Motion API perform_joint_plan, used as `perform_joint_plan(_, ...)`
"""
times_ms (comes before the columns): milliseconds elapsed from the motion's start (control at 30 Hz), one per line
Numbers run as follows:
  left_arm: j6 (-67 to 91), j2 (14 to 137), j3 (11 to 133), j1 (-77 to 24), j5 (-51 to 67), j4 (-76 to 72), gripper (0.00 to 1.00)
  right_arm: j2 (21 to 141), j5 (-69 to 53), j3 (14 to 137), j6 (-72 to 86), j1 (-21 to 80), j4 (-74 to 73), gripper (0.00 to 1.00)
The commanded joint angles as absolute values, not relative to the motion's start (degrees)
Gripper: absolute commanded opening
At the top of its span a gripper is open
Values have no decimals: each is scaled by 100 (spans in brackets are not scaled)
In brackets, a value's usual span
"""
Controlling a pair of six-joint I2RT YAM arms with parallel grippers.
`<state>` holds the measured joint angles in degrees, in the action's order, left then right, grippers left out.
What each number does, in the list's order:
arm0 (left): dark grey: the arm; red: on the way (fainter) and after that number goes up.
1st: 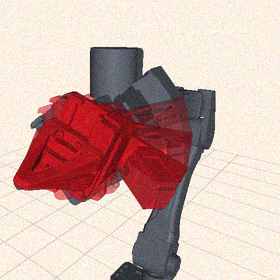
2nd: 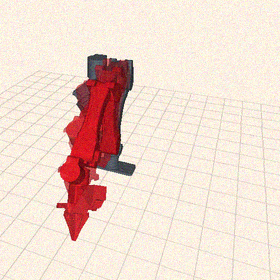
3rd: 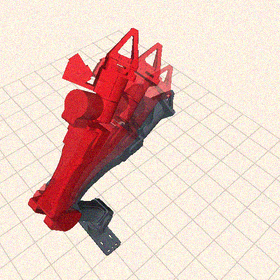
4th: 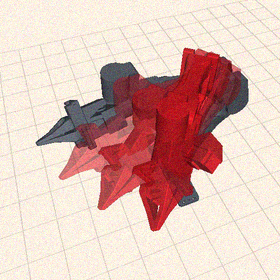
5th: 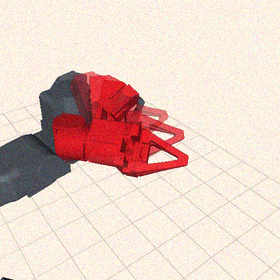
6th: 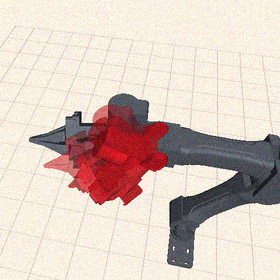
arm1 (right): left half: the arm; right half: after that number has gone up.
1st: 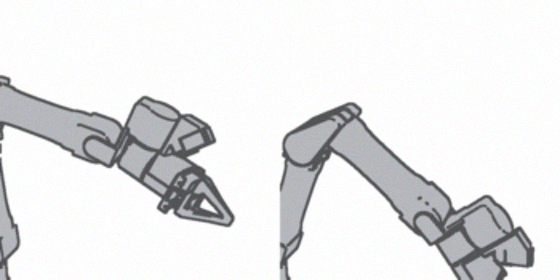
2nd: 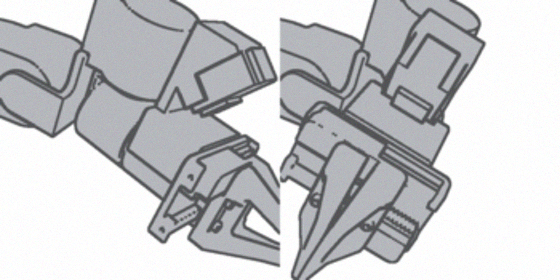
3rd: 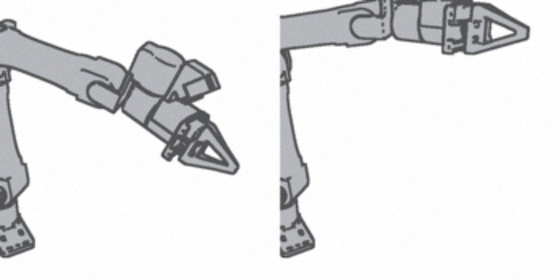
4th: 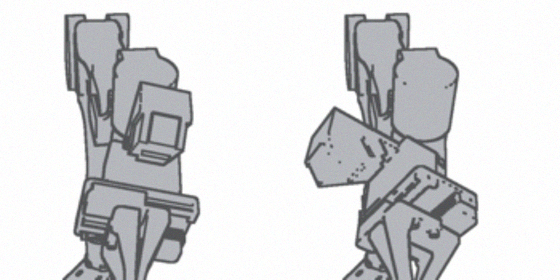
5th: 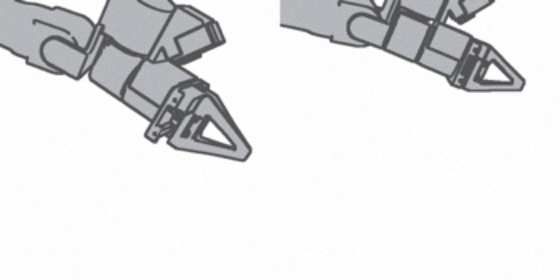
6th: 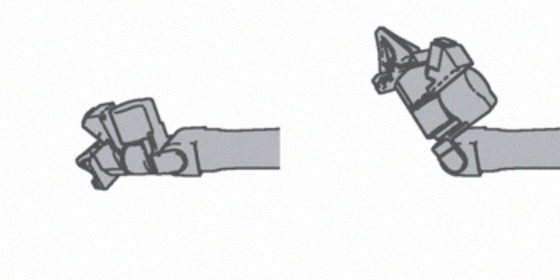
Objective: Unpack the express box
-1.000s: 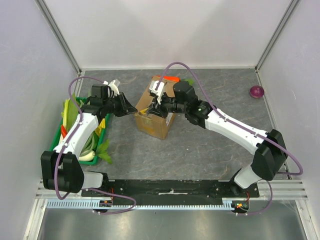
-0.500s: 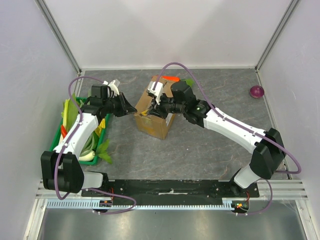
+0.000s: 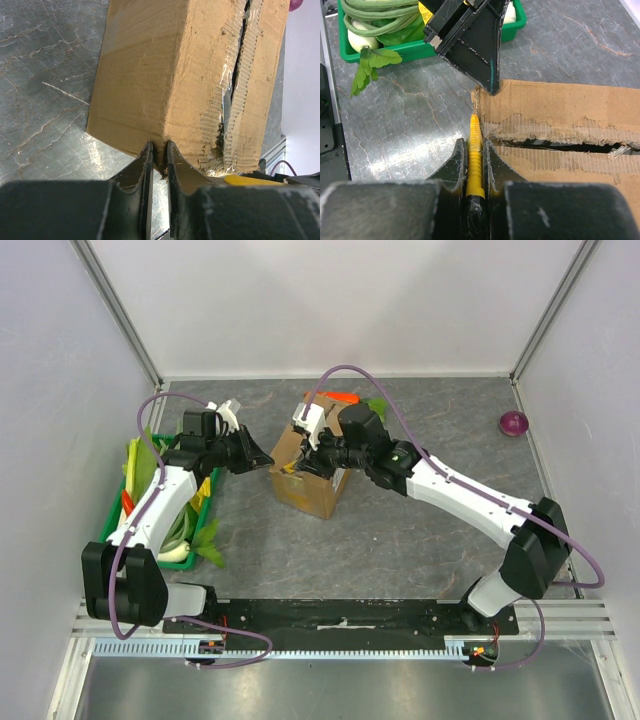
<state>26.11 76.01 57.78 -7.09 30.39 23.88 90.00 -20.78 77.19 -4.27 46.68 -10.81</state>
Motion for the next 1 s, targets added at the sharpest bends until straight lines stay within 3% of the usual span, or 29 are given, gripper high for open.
perform_joint_plan(0, 2479, 7594, 5757, -694, 2918, 2452, 2, 8877, -1714, 7594, -439, 4711, -1670, 0)
perform_joint_plan(967, 2162, 7576, 5704, -694, 2707, 2417, 2, 7998, -967, 7031, -1468, 4702, -1494, 0)
